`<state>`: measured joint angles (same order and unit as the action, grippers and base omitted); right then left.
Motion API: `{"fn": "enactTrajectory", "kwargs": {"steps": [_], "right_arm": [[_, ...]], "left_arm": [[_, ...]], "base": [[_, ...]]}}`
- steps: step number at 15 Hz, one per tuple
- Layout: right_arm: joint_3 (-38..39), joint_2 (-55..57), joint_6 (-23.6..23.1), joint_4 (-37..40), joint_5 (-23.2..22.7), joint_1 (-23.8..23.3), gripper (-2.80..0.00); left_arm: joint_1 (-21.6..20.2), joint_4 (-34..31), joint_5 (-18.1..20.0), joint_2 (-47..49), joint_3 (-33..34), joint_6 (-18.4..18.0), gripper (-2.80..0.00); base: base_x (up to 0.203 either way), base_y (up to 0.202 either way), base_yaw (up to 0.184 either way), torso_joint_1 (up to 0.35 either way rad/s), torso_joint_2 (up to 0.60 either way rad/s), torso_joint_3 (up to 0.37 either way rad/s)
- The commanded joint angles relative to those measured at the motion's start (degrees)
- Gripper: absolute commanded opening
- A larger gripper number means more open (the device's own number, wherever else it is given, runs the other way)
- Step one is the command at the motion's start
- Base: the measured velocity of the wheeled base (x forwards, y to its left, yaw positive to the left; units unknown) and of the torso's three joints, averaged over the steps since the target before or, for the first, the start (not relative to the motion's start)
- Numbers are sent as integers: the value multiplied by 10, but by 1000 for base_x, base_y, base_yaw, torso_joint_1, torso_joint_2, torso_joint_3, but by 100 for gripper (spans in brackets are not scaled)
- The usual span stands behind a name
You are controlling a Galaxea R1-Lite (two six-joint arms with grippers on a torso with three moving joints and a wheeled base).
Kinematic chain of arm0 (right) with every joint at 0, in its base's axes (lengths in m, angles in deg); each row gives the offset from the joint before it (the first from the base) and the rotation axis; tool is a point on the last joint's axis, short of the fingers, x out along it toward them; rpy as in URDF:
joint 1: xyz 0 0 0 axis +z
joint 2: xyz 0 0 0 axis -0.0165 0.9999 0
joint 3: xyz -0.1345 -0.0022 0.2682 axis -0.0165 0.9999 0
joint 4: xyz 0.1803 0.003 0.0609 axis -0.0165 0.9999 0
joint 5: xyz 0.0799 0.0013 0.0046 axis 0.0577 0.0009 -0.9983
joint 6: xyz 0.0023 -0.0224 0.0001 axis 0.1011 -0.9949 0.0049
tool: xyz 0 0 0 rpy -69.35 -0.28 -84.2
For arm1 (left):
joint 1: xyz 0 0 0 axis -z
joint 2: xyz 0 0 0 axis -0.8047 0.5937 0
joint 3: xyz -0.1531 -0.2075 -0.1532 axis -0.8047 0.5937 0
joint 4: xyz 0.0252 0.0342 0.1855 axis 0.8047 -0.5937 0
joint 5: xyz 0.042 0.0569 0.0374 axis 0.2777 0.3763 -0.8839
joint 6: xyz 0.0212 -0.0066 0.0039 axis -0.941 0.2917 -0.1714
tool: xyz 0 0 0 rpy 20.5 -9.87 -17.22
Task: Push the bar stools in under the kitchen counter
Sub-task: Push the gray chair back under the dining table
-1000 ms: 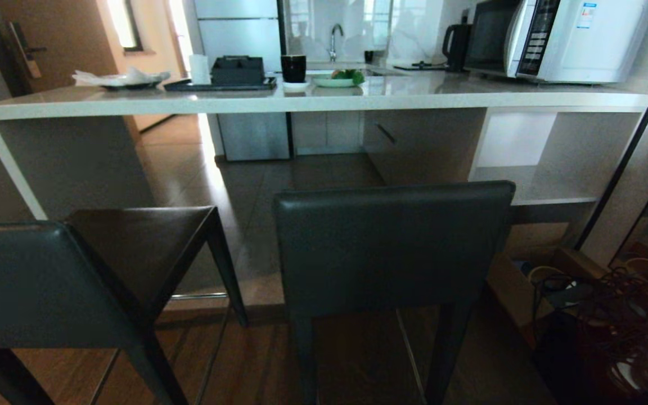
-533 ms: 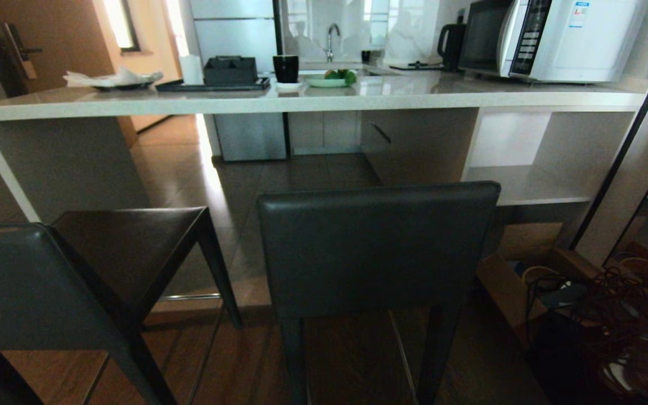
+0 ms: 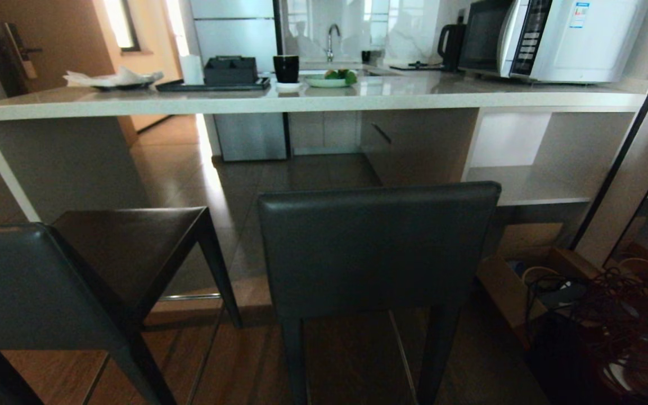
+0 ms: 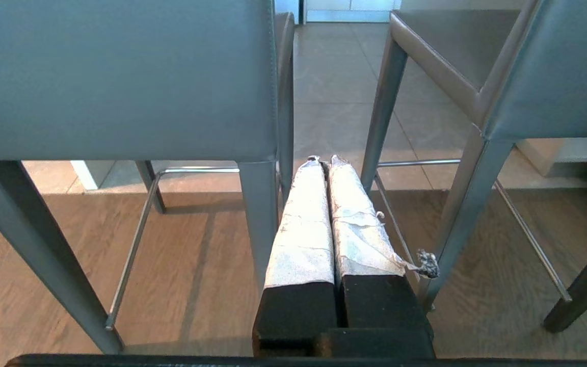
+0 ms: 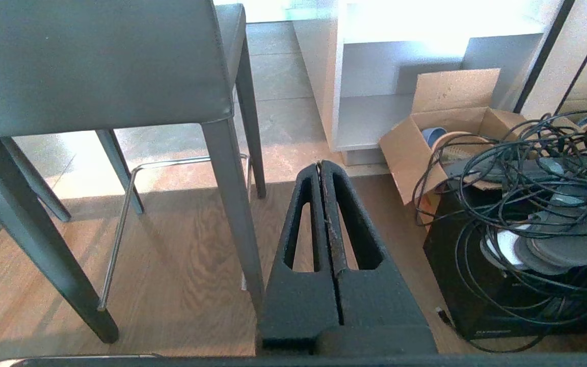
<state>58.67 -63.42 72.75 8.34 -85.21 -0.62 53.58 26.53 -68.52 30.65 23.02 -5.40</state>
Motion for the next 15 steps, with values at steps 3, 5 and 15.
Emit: {"fn": "enactTrajectory", "kwargs": {"steps": [3, 5, 15], "right_arm": [[1, 0, 0, 0, 0, 0, -280], [1, 0, 0, 0, 0, 0, -280], [1, 0, 0, 0, 0, 0, -280]], "left_arm": [[0, 0, -1, 1, 1, 0, -280], [1, 0, 0, 1, 1, 0, -280], [0, 0, -1, 1, 1, 0, -280]], "base": [[0, 0, 0, 0, 0, 0], [0, 0, 0, 0, 0, 0], [79, 0, 1, 3, 0, -1]]}}
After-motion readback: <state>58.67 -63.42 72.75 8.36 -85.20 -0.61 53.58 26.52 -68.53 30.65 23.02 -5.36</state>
